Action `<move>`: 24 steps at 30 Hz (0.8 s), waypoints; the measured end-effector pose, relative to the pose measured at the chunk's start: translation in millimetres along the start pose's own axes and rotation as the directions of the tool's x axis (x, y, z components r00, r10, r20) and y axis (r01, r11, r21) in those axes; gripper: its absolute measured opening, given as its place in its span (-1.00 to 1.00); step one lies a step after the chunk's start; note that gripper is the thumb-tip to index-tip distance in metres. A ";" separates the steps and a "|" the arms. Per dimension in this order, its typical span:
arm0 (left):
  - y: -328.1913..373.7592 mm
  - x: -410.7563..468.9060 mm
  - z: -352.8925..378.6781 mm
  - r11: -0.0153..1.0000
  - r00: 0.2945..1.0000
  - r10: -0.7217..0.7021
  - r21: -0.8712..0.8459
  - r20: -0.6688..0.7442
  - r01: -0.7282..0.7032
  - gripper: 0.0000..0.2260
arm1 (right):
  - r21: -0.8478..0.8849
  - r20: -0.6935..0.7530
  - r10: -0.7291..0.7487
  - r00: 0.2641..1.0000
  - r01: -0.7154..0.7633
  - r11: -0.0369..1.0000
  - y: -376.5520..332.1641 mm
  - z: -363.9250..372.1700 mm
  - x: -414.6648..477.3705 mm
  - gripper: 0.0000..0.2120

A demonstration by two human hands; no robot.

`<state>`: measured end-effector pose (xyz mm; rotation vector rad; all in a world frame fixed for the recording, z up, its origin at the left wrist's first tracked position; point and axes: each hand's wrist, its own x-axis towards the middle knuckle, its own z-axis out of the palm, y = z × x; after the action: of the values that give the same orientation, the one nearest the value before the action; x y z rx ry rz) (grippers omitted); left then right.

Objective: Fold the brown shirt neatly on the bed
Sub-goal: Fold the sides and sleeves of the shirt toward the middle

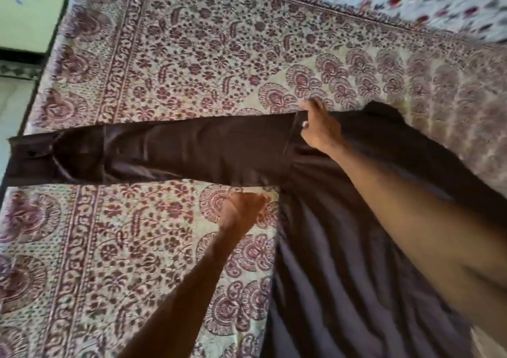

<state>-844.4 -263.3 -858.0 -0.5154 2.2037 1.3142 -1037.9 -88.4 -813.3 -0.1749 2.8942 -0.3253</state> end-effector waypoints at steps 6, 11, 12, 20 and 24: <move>44.7 -0.1 49.9 0.997 0.973 -0.070 0.026 -0.220 0.078 -0.70 | -0.040 0.242 -0.105 0.965 0.118 0.992 15.0 11.3 31.1 -0.63; 53.9 0.3 69.8 0.991 0.944 -0.089 -0.123 -0.318 0.053 -0.83 | 0.246 0.044 -0.138 0.989 0.123 0.961 44.5 -9.4 29.4 -0.80; 59.7 -6.0 73.7 0.985 0.942 -0.090 -0.169 -0.323 0.036 -0.87 | 0.327 0.039 -0.146 0.988 0.126 0.937 53.0 -16.6 27.3 -0.86; 118.1 -43.5 151.0 0.990 0.979 0.025 -0.133 -0.204 -0.053 -0.93 | 0.363 0.160 -0.134 0.978 0.068 0.929 155.7 -56.0 12.2 -0.92; 136.3 -35.9 195.3 0.985 0.997 0.006 -0.171 -0.073 -0.018 -0.95 | 0.281 0.153 -0.079 0.985 0.033 0.959 206.4 -66.3 0.3 -0.93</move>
<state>-846.0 -25.6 -819.4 -0.6236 2.1652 1.5228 -1072.8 125.0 -798.2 -0.2248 2.6500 -0.6878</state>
